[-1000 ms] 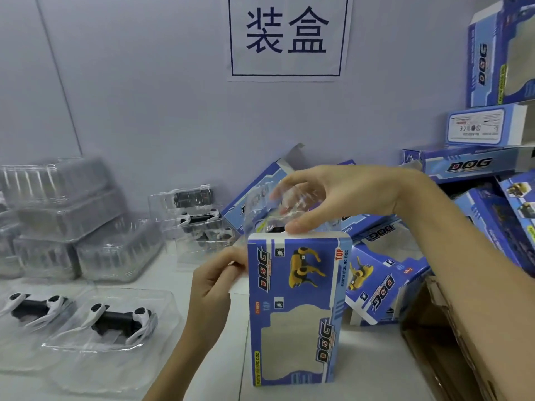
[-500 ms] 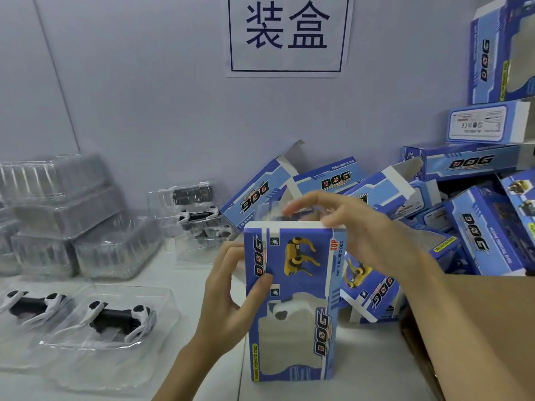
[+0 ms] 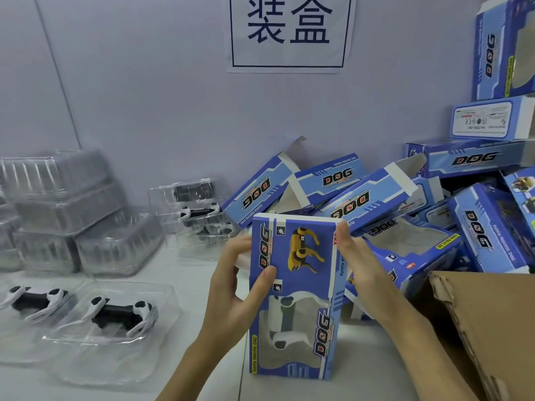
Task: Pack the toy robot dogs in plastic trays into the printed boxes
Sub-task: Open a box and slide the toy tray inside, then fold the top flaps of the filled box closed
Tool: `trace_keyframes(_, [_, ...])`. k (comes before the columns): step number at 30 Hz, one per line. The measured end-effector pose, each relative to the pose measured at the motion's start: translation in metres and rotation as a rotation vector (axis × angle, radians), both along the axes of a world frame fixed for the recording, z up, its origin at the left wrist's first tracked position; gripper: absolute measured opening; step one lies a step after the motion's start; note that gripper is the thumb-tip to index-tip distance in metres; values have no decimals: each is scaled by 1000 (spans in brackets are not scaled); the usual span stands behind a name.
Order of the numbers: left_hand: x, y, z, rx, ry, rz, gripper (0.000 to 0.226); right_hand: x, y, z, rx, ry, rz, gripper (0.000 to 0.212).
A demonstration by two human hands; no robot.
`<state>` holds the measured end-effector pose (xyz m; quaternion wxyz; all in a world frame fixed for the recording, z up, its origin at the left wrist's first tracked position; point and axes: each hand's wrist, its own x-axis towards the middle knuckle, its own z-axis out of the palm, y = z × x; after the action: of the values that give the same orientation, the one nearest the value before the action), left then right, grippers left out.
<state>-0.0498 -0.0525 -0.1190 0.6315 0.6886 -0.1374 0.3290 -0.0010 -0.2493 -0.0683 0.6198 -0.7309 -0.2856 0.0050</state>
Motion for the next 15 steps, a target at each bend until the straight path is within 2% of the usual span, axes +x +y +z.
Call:
trace_keyframes(4, [-1, 3, 6, 54, 4, 31, 38, -2, 0, -2, 97, -82, 30, 44])
trace_keyframes(6, [-1, 5, 7, 65, -13, 18, 42, -4, 0, -11, 204, -78, -8, 53])
trace_keyframes(11, [3, 4, 3, 130, -67, 36, 47, -30, 15, -51, 331, -315, -549, 51])
trace_keyframes(15, [6, -3, -5, 234, -167, 156, 39, -39, 19, -66, 382, -393, -651, 56])
